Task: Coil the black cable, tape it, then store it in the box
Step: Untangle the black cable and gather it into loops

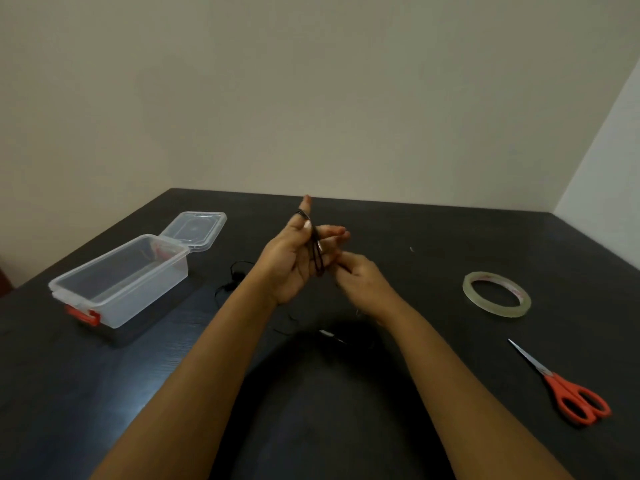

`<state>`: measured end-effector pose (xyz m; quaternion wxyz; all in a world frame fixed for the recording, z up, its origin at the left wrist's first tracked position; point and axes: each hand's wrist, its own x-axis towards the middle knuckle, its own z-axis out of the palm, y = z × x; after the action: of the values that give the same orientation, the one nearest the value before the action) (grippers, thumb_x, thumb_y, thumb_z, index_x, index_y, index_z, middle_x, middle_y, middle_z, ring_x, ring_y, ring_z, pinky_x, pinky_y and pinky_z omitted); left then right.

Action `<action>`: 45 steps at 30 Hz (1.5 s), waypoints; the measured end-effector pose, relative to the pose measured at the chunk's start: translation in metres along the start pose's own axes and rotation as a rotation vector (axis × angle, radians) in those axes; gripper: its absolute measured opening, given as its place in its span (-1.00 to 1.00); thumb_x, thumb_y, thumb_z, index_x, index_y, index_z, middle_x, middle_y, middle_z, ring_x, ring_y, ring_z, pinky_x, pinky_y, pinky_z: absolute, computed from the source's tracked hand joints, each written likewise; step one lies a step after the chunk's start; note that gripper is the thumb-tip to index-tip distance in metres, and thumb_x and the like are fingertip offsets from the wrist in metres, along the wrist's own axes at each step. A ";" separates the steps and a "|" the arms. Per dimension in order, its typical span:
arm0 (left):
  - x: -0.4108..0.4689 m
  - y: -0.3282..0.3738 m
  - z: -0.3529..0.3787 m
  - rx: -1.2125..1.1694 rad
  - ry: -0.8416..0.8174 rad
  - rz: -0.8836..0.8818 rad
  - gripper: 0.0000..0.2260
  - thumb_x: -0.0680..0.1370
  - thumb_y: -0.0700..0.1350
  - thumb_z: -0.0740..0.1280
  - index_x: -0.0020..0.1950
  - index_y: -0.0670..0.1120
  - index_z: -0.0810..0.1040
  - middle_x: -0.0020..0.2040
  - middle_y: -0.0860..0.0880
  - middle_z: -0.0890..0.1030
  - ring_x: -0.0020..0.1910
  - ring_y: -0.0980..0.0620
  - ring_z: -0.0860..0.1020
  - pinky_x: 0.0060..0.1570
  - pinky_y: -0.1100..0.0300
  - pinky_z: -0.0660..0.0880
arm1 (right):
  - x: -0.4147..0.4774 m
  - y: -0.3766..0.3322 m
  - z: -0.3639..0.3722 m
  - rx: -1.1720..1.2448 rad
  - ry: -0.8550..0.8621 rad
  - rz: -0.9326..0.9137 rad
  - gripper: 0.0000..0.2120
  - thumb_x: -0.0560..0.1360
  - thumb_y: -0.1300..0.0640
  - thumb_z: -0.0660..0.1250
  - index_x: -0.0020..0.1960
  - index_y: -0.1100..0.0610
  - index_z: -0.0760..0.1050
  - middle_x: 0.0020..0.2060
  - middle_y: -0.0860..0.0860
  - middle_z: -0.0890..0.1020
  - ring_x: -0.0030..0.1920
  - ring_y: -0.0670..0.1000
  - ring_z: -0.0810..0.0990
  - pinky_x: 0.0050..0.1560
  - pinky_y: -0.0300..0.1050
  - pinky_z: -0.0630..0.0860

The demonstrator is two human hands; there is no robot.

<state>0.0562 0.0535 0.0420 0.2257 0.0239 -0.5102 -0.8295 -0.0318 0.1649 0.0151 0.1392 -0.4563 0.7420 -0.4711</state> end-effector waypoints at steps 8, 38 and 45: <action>0.006 0.000 -0.026 0.796 0.173 0.093 -0.48 0.67 -0.17 0.01 0.53 0.12 -0.15 -0.05 0.07 0.62 0.28 0.09 0.41 0.44 0.06 0.09 | -0.003 -0.005 -0.014 -0.179 -0.105 -0.109 -0.80 0.57 0.02 0.28 -0.18 0.02 0.60 -0.41 -0.10 0.52 -0.44 -0.20 0.42 -0.35 -0.36 0.32; 0.008 0.011 -0.016 0.051 0.216 0.258 -0.64 0.66 -0.24 -0.03 0.46 -0.10 0.23 -0.40 0.00 0.52 -0.38 0.09 0.54 -0.29 0.20 0.58 | -0.012 -0.025 0.016 0.411 -0.476 0.278 -0.79 0.64 0.07 0.12 -0.12 0.10 0.40 -0.51 -0.08 0.29 -0.58 -0.16 0.21 -0.60 -0.32 0.16; 0.005 0.002 -0.028 1.004 0.291 0.280 -0.58 0.63 -0.27 0.06 0.50 -0.10 0.20 -0.23 -0.08 0.49 -0.25 0.16 0.53 -0.08 0.22 0.55 | -0.008 -0.024 -0.011 0.376 -0.274 0.147 -0.74 0.64 0.09 0.13 -0.13 0.12 0.50 -0.52 -0.10 0.29 -0.56 -0.15 0.19 -0.57 -0.32 0.17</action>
<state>0.0603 0.0277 0.0318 0.3634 0.1750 -0.8056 -0.4339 -0.0214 0.1742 0.0383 0.3548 -0.4265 0.6469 -0.5232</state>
